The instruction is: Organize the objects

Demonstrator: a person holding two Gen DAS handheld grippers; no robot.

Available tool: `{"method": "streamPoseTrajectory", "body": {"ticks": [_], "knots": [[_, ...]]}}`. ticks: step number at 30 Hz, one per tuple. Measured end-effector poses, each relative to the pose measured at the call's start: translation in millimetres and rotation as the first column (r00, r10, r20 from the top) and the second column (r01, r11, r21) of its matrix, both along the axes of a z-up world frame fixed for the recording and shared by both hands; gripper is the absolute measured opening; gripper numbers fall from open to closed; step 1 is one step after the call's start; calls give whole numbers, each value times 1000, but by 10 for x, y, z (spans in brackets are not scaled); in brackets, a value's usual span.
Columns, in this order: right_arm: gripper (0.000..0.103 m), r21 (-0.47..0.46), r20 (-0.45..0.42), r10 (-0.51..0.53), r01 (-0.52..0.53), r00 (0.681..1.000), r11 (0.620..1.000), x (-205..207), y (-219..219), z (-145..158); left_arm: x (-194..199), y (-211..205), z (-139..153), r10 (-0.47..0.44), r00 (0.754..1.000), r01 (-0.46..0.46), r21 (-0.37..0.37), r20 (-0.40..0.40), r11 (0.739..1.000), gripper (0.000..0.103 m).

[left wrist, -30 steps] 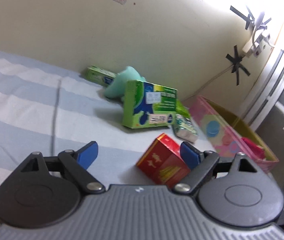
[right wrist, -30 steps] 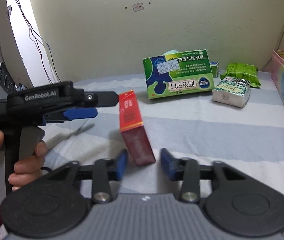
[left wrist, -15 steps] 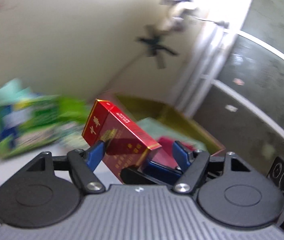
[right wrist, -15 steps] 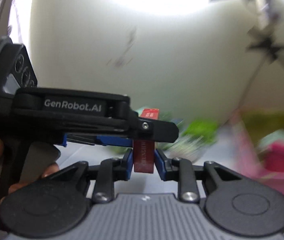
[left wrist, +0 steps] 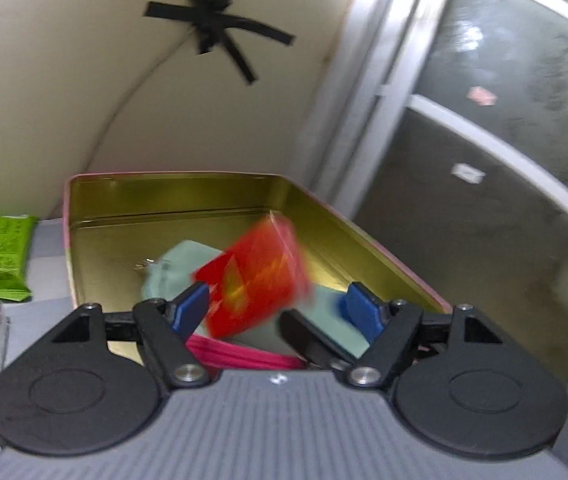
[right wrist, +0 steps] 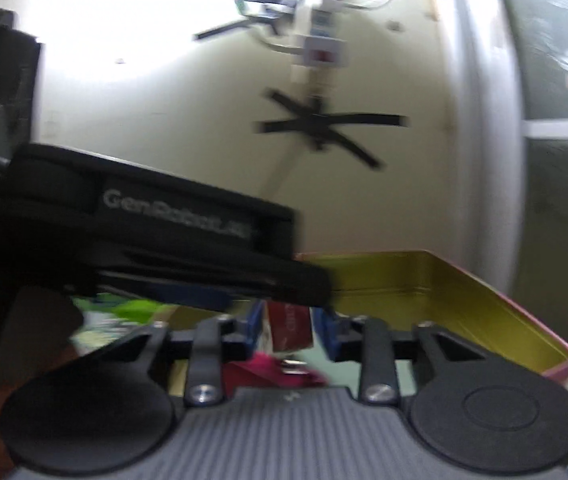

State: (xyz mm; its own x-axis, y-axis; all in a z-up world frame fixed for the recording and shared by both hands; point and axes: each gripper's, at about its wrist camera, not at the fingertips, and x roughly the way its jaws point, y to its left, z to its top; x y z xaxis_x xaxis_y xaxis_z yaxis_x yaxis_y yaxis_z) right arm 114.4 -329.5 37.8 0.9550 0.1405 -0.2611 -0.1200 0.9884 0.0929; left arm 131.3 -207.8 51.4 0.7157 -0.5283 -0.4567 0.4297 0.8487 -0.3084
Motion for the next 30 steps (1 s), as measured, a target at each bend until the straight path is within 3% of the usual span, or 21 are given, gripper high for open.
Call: {"method": "streamPoseTrajectory", "body": {"ticks": [2, 11, 18, 22, 25, 28, 30], "knots": [[48, 45, -15, -5, 5, 1000, 999, 17, -108, -50, -18, 50, -31, 27, 1000, -27, 1, 5, 1000, 77], [48, 70, 42, -18, 15, 999, 997, -186, -194, -28, -360, 560, 139, 143, 980, -148, 22, 138, 989, 77], [49, 108, 102, 33, -44, 994, 993, -421, -62, 122, -751, 1340, -5, 287, 942, -304, 80, 176, 949, 78], [51, 86, 123, 134, -146, 983, 986, -526, 239, 236, -812, 1997, -246, 435, 895, -444, 108, 96, 890, 78], [53, 53, 105, 244, -251, 964, 967, -532, 582, 265, -851, 2499, -375, 563, 824, -566, 135, 63, 813, 78], [55, 60, 29, 366, -367, 930, 928, -422, 960, 229, -873, 2891, -440, 655, 753, -655, 161, 65, 738, 78], [56, 92, -36, 445, -440, 895, 893, -273, 1193, 196, -886, 3070, -479, 691, 720, -692, 133, 57, 710, 78]]}}
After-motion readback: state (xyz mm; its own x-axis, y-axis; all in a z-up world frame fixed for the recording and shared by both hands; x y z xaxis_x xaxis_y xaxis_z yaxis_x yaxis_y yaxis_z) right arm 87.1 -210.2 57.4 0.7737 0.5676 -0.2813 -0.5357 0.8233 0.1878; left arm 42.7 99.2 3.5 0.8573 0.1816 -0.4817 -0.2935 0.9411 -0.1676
